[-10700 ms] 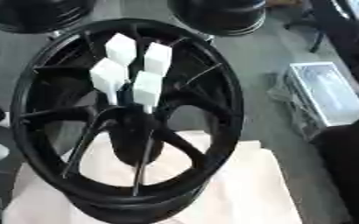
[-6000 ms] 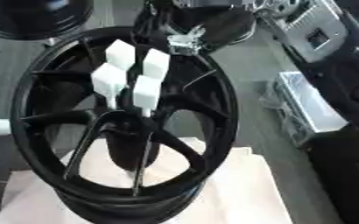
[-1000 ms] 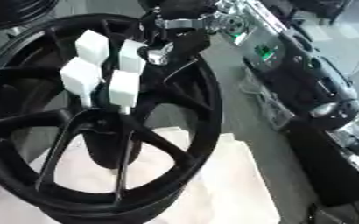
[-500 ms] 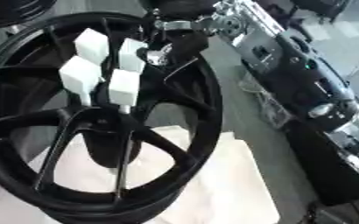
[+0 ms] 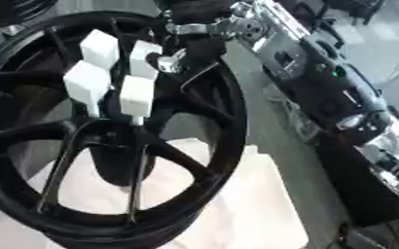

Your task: Pull the pin out of the wheel hub.

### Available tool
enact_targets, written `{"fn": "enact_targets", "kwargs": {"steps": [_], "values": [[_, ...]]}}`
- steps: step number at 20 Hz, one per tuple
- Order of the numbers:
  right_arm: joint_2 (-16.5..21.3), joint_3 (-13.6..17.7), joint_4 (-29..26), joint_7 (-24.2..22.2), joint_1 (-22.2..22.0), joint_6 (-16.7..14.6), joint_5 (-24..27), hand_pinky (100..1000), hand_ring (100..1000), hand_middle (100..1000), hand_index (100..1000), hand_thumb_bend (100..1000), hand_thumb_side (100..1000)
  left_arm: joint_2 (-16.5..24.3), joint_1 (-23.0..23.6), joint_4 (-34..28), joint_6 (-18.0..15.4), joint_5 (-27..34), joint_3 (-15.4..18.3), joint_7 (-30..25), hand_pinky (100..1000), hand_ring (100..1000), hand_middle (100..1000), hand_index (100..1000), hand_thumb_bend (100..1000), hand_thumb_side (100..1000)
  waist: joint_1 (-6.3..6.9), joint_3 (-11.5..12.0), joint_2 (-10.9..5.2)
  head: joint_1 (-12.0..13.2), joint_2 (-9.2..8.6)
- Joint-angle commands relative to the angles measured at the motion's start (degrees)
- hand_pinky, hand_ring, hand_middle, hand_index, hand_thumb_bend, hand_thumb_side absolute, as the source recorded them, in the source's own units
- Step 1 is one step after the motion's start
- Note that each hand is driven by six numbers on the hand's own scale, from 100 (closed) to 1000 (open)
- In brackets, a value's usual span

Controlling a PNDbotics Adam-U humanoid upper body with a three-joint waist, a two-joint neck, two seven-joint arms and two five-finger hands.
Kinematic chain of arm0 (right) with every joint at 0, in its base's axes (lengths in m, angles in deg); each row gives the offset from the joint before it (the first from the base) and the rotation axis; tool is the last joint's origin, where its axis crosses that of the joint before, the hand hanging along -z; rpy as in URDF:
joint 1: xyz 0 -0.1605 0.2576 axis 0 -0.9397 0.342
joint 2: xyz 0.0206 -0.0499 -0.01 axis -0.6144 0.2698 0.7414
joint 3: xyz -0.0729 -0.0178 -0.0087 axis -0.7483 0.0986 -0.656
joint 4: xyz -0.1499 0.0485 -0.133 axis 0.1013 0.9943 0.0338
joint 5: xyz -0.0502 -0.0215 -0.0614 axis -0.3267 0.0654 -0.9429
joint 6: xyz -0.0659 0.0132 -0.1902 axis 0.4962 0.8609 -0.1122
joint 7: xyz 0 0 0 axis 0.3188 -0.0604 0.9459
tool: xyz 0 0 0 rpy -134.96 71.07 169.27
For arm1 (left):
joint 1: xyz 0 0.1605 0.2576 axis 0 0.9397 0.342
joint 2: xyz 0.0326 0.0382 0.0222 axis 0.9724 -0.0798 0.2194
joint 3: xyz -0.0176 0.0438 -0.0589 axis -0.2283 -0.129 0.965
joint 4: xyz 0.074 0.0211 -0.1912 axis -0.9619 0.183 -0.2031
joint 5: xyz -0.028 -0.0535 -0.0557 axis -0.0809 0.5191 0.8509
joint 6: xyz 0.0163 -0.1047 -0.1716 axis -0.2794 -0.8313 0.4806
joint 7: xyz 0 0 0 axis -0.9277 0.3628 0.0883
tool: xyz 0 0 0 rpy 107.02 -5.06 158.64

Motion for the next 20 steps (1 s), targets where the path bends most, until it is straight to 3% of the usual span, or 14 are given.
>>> {"fn": "enact_targets", "kwargs": {"steps": [1,20], "values": [[0.8,0.5,0.3,0.2,0.9,-0.1,-1.0,651,740,763,932,100,1000,1.4,-0.5,-0.5,-0.1,-0.4,-0.1,0.3,889,957,953,810,132,1000,0.29,0.1,-0.52,-0.3,-0.09],[0.3,0.5,0.9,1.3,1.0,-0.7,-2.6,636,727,742,905,100,1000,1.5,-0.8,-0.3,0.0,-0.3,-0.1,0.4,889,956,951,810,126,1000,0.03,0.8,0.40,-1.3,-0.09]]}}
